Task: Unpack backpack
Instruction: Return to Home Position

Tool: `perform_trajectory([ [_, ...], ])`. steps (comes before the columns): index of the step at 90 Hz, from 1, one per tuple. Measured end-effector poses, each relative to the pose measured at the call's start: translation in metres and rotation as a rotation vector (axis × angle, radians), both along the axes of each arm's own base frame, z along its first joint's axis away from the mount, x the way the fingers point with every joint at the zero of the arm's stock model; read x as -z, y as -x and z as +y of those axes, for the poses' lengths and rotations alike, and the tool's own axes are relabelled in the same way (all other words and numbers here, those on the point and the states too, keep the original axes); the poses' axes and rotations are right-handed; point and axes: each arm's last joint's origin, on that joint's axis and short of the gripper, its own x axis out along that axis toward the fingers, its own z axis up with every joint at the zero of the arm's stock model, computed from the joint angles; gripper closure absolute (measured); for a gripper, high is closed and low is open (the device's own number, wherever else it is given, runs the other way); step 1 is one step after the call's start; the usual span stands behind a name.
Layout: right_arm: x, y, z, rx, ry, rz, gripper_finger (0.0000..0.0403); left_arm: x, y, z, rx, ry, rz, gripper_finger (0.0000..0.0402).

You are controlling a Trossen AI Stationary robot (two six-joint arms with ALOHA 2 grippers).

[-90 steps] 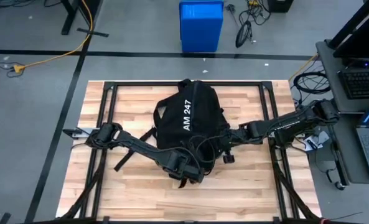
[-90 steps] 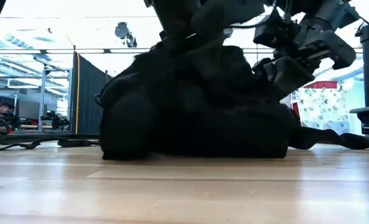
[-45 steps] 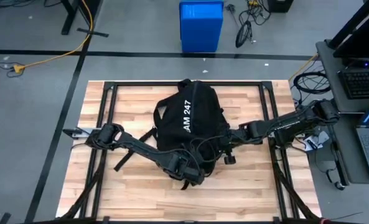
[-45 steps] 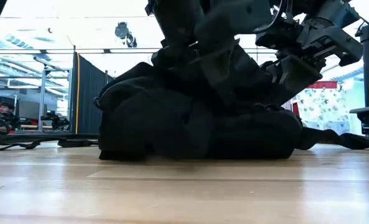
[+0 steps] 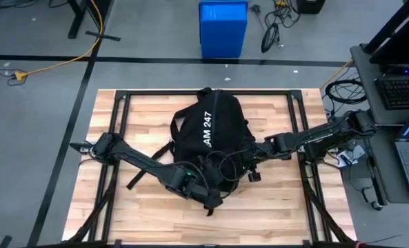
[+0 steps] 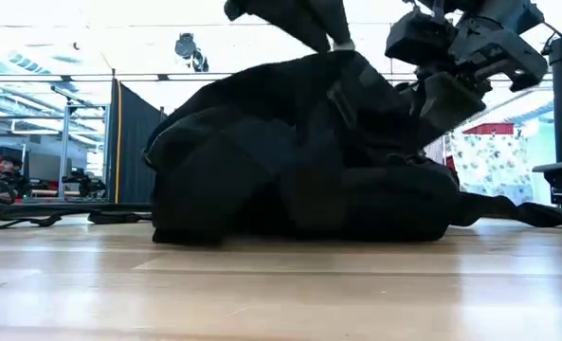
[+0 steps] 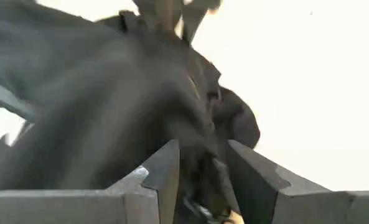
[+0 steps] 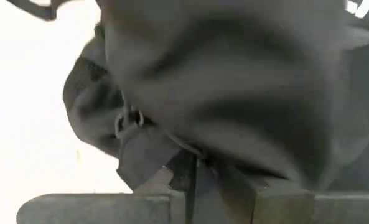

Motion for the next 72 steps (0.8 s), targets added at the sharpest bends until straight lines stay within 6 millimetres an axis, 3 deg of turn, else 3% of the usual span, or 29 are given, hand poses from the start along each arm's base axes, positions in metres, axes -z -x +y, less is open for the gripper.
perform_trajectory([
  [12,-0.011,0.0,0.005,-0.006,-0.01,-0.015,0.0358,-0.019,0.012,-0.002,-0.02,-0.112,-0.055,0.0282],
  [30,-0.034,0.015,0.011,-0.008,-0.022,0.029,0.0358,-0.03,0.029,0.0,-0.125,-0.345,-0.081,0.0281],
  [52,-0.069,0.038,0.015,0.024,0.055,-0.154,0.039,-0.024,0.041,0.006,-0.133,-0.454,0.036,0.0286],
  [60,-0.084,0.045,0.012,0.041,0.058,-0.262,0.0399,-0.024,0.041,0.009,-0.129,-0.471,0.056,0.0313],
  [72,-0.104,0.056,0.01,0.011,0.056,-0.401,0.0402,-0.032,0.042,0.016,-0.123,-0.496,0.06,0.0387],
])
